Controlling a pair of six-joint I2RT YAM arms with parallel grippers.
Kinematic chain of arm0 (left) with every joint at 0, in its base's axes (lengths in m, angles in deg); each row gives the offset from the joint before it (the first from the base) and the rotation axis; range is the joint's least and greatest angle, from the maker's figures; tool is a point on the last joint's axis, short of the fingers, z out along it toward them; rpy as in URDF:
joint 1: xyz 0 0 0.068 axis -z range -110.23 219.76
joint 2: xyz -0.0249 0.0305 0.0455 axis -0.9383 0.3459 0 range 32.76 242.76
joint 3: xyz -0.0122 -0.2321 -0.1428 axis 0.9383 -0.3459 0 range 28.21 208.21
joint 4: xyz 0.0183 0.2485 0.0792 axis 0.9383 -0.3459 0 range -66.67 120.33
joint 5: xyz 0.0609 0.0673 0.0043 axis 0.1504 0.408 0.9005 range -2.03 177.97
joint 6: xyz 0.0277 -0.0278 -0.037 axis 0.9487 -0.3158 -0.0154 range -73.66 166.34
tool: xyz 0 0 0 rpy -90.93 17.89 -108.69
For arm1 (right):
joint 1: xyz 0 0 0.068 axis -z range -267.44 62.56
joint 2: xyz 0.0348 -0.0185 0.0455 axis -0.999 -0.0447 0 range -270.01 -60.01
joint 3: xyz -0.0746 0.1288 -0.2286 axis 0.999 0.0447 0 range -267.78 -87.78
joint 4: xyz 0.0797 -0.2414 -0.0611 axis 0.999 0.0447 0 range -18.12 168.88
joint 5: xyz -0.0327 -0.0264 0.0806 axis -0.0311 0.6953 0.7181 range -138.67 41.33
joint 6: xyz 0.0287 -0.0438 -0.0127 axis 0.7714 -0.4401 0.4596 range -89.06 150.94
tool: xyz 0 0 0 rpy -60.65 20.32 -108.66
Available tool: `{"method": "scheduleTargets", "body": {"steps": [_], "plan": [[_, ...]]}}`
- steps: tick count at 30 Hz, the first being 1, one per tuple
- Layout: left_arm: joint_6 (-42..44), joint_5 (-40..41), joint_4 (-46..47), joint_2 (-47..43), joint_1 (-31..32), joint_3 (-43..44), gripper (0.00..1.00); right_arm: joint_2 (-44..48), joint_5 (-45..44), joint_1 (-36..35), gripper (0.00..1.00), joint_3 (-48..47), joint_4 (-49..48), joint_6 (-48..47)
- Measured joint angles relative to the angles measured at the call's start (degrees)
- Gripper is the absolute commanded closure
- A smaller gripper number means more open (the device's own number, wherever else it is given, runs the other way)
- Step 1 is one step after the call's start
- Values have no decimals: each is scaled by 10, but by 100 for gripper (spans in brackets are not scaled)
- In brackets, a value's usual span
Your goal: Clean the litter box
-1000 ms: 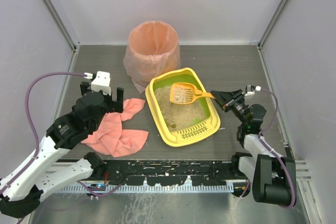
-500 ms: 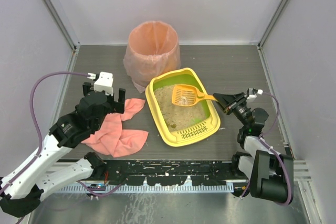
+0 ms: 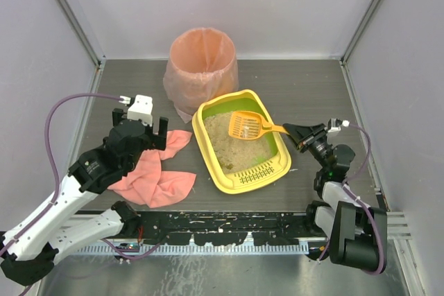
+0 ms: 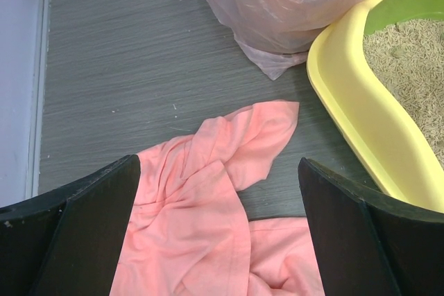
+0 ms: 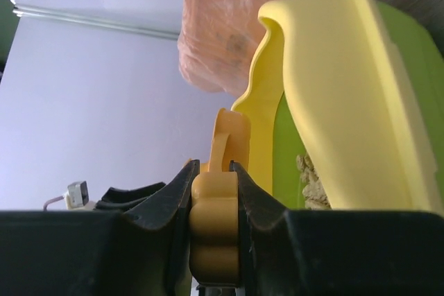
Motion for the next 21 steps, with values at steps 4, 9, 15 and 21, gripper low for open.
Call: {"method": "scheduleTargets", "body": {"steps": [4, 9, 15, 21], "plan": [[0, 0, 0, 1, 0, 0, 2, 7, -14, -21, 99, -3, 17, -12], [0, -1, 0, 2, 0, 0, 2, 24, -21, 2, 99, -2, 38, -23], [-1, -1, 0, 5, 0, 0, 1, 25, -11, 9, 99, 3, 43, -28], [-1, -2, -2, 7, 0, -1, 1, 26, -3, 9, 99, 4, 51, -31]]}}
